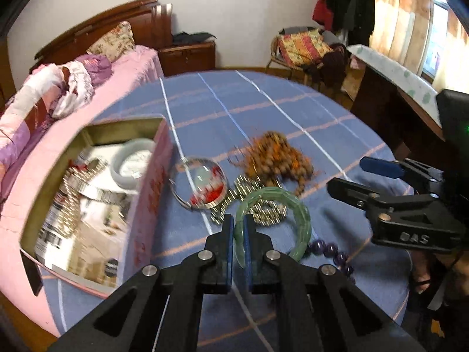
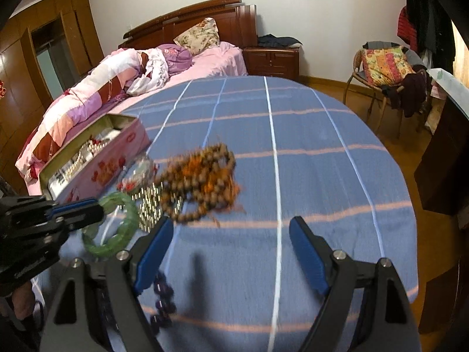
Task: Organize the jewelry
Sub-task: 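Carry the green bracelet toward the tin with the left tool while the right tool grasps the wooden prayer beads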
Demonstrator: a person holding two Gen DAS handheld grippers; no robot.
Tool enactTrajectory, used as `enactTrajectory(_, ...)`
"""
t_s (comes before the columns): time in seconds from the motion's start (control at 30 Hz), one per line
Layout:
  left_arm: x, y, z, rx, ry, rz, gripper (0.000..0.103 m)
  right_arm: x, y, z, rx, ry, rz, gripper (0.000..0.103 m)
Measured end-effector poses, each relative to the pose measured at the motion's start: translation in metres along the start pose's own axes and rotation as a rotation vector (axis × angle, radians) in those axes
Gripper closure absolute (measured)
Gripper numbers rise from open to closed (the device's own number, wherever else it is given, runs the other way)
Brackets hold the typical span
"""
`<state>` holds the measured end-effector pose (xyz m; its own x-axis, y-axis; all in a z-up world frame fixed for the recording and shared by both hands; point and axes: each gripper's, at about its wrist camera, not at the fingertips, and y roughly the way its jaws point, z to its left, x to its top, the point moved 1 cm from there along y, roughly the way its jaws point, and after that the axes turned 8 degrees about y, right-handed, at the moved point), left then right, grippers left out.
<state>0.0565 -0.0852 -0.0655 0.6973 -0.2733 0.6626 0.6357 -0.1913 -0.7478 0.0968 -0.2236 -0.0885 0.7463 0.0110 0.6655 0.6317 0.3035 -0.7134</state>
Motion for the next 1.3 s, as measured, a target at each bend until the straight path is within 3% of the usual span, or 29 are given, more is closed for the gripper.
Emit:
enactTrajectory(0.2,0.014,-0.019,0.022,0.066,-0.025,-0.078,0.098,0.026,0.017,0.017,0.028,-0.009,0.01,0.019)
enactTrajectory(0.47,0.025,-0.011,0.047,0.123,-0.05,-0.094,0.098,0.032,0.054,0.024,0.015,-0.011,0.093,0.02)
enactTrajectory(0.63,0.027,-0.005,0.051,0.117,-0.056,-0.096,0.098,0.029,0.06,0.018,0.059,0.005,0.141,0.054)
enactTrajectory(0.67,0.027,-0.006,0.051,0.117,-0.057,-0.097,0.098,0.03,0.059,0.019,0.078,0.009,0.149,0.068)
enactTrajectory(0.77,0.028,-0.01,0.055,0.116,-0.061,-0.107,0.098,0.032,0.045,0.019,0.073,-0.006,0.109,0.078)
enactTrajectory(1.3,0.038,-0.048,0.08,0.156,-0.089,-0.185,0.098,0.065,-0.019,0.043,0.123,-0.042,-0.086,0.078)
